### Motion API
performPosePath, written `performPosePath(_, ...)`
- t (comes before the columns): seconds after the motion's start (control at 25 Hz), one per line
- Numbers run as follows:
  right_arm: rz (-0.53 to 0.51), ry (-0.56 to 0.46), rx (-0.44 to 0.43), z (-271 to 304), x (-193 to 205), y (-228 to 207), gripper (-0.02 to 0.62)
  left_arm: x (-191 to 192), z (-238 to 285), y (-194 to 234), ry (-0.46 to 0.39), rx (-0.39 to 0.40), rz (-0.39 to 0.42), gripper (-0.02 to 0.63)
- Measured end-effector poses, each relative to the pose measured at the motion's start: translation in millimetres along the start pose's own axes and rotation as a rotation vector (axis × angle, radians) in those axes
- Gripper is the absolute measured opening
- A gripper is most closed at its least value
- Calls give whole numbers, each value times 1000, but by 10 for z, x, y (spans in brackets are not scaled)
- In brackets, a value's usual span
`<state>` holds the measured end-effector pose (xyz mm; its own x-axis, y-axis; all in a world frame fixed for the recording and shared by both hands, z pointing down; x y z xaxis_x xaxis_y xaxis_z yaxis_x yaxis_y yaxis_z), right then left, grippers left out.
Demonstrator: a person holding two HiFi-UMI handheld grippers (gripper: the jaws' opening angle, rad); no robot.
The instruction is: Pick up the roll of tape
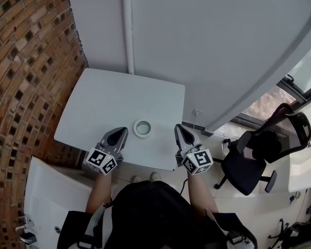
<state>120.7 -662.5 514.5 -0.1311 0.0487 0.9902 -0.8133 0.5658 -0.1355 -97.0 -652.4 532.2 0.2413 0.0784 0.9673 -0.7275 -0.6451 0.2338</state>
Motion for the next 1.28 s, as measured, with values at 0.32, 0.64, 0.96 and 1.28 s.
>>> performPosePath(0.32,-19,15,-74,337,-76,-247,5,0,292,123,60,-44,-32,2)
performPosePath(0.64,-14,90,-118,575,222,-362,5,266,352,281,160,-62,-12,2)
performPosePath(0.96,33,166,-104,464,697,-394,5,612,295,212,168,-89,-14,2)
performPosePath(1.28,63,204,-76,305,868,-407,5,1078,545,158,433,47,130,2)
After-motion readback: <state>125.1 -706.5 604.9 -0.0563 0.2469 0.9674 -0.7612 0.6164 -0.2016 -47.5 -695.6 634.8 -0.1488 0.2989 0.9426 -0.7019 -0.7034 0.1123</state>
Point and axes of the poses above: the fingertips, and each gripper's own axes: z forward along the fingers, y to its left, x out of its underside, the point moved 1 cm from there along -z, backward along the fingers, and after that the axes turned 2 degrees about -y, right-handed, at the moved point
